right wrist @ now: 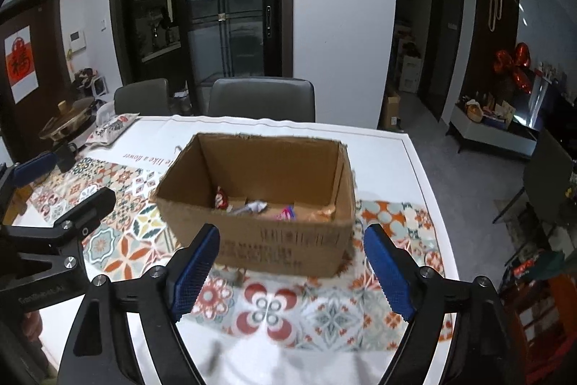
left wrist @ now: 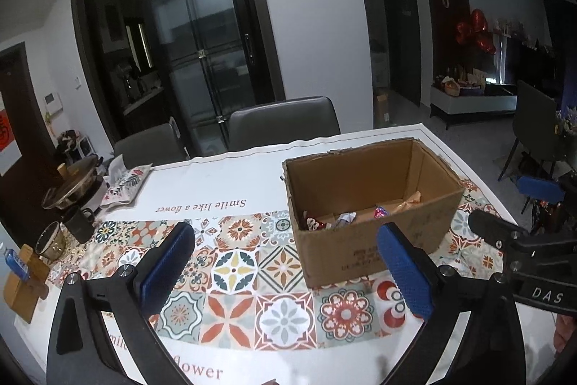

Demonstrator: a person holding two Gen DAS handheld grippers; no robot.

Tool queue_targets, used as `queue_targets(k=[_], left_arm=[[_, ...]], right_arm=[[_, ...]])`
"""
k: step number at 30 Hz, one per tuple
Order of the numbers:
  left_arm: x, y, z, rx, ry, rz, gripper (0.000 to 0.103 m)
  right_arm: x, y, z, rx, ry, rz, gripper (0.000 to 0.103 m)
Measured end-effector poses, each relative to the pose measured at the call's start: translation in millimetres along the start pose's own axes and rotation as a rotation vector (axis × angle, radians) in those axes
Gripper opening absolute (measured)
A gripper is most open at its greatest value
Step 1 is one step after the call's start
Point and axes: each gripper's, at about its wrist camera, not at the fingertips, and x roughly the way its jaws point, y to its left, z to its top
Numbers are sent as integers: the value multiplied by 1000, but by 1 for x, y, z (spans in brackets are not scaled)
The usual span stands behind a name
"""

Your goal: Organize snacks

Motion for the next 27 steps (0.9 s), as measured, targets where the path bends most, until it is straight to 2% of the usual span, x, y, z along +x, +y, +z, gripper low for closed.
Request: queue_targets(k=[5, 13, 19, 27], left_arm=[[-19, 1, -16, -12, -11, -9, 103], [-42, 0, -43, -33, -37, -23, 103], [-53, -3, -60, -50, -38, -62, 103], [-67, -4, -77, -54, -63, -55, 103]], right_arm=[[-16, 3, -24, 7, 2, 1, 83], [-42, 6, -56, 39, -53, -28, 83], [-59, 10, -75, 48, -98, -27, 87], [-75, 14, -94, 51, -132, -23, 87]])
